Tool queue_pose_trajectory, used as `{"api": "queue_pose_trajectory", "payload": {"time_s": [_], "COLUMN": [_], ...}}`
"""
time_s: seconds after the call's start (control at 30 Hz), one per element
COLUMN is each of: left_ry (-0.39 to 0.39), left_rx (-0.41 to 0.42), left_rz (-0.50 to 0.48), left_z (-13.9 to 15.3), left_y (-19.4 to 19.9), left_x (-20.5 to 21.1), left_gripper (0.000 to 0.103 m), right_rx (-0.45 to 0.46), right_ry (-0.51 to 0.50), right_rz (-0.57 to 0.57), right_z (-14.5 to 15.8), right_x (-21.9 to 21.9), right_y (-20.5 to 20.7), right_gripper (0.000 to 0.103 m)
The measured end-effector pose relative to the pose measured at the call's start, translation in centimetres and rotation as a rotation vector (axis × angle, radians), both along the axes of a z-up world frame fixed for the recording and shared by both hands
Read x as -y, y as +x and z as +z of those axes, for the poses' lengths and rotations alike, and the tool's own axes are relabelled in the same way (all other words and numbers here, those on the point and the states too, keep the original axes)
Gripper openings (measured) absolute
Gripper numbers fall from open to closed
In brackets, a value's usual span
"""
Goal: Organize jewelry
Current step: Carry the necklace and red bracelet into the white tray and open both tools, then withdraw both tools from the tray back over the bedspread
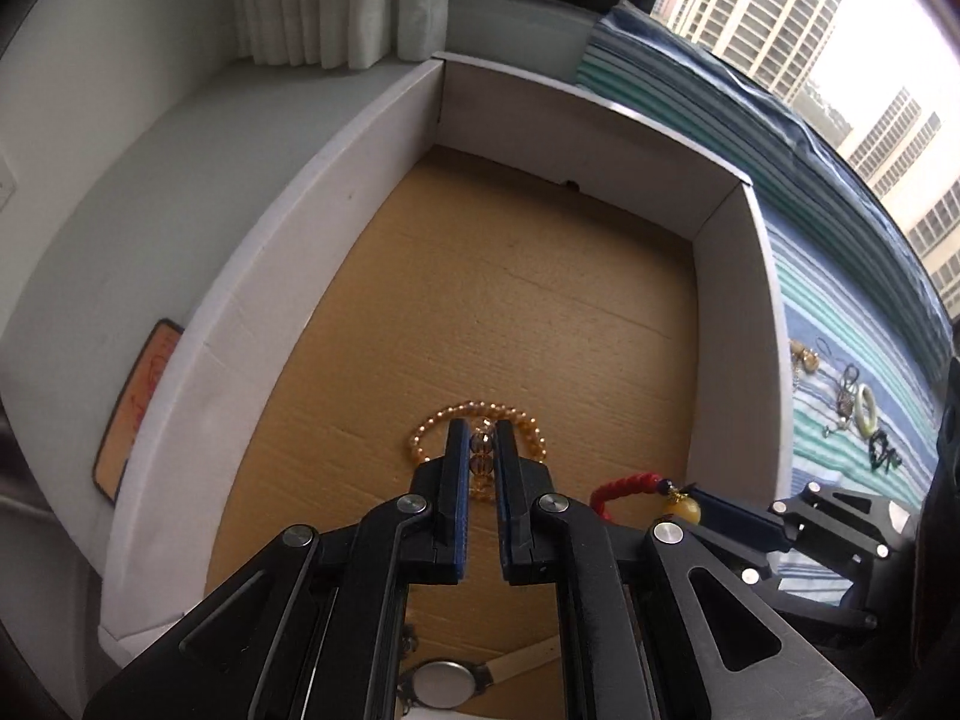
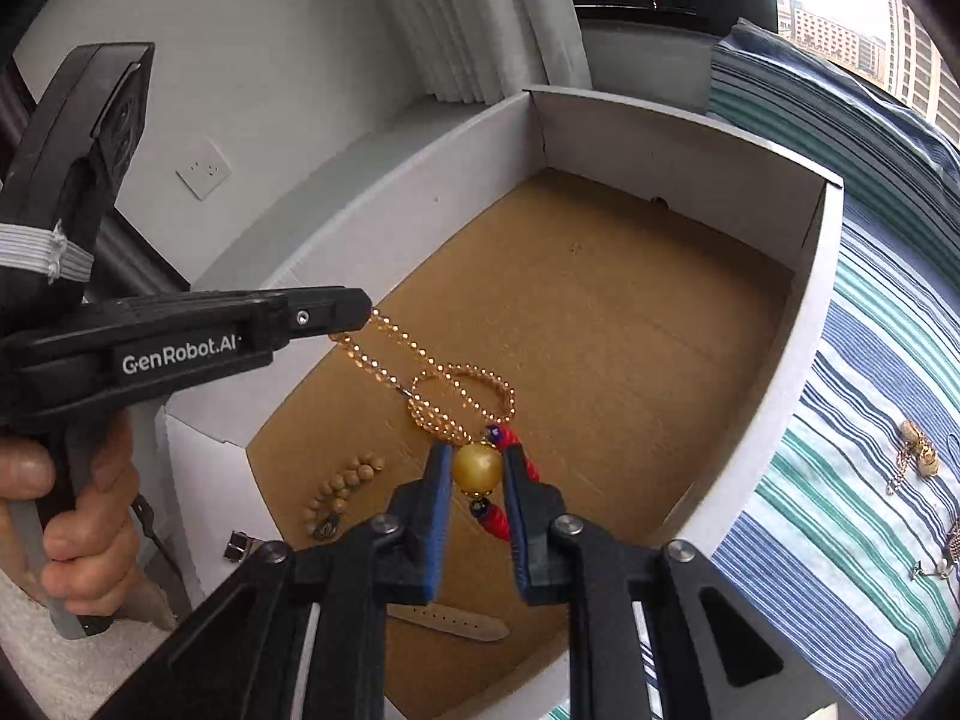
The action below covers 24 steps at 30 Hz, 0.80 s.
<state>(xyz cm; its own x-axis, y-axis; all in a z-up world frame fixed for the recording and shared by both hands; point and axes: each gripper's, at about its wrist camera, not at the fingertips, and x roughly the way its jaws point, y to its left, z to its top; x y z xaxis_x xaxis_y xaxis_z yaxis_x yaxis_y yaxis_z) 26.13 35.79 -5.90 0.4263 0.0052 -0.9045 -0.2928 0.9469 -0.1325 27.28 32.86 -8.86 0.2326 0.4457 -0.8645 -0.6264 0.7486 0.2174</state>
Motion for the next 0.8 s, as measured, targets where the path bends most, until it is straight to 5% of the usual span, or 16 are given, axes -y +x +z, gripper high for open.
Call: {"api": "queue_pose_trajectory", "payload": {"time_s": [0.1, 0.17, 0.23, 0.27, 0.8], "left_ry": [0.019, 0.038, 0.06, 0.076, 0.165], "left_rx": [-0.046, -0.066, -0.06, -0.043, 0.134], "left_rz": [0.017, 0.023, 0.038, 0.04, -0.009], "left_z": [-1.6, -2.1, -1.9, -1.5, 3.8], "left_y": [-0.5, -0.7, -1.3, -1.6, -6.1], "left_x": [-0.2, -0.1, 0.0, 0.1, 6.4], "left_gripper": [0.009, 0.031, 0.071, 0.075, 0.08], "right_rx": [-0.006, -0.003, -0.011, -0.01, 0.075], "right_ry": [-0.031, -0.048, -0.051, -0.047, -0.008], "right_rz": [-0.003, -0.013, -0.019, -0.019, -0.062], "right_z": [-1.4, -1.9, -2.0, -1.9, 2.2], "right_x": [-0.7, -1.0, -1.0, -1.0, 5.7], "right_y": [-0.3, -0.5, -0.6, -0.6, -3.0], "right_gripper": [0.019, 0.023, 0.039, 0.043, 0.047]}}
